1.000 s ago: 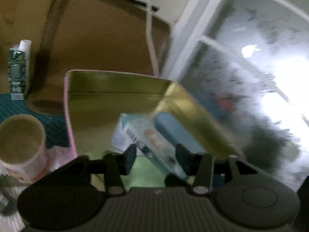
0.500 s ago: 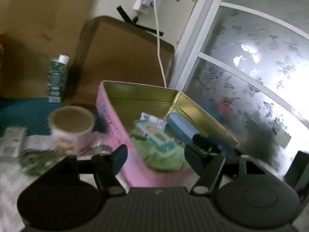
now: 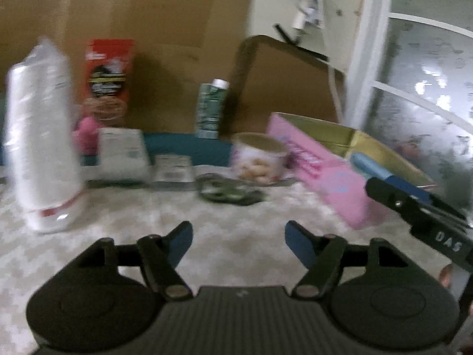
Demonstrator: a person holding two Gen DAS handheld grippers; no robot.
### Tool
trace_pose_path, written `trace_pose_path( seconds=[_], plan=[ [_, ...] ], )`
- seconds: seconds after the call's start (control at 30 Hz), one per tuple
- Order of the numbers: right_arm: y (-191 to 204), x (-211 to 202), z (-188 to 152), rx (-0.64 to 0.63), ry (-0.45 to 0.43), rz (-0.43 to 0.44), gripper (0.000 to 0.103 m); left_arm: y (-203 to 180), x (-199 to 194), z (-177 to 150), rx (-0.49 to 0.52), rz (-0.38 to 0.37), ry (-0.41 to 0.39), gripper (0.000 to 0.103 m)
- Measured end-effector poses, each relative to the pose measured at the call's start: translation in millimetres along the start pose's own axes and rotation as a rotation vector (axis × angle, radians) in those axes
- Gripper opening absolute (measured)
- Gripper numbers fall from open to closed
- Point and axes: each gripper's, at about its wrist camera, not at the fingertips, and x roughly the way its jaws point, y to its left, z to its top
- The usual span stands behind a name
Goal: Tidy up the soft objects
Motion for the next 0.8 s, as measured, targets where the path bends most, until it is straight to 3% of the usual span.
trace_pose_path(
  seconds=[0.2,0.8],
  plan=[
    [16.8,19.1,-1.9,-0.006,0.048,0.007,0.053,23.4,-1.8,-6.3,-0.012,0.070,-0.023,0.074],
    [29.4,48.9,-11.8,-0.016,0.174,0.033,0.056,34.6,0.1,-11.6,-0.070,0.060,-0.045,0.079]
  ],
)
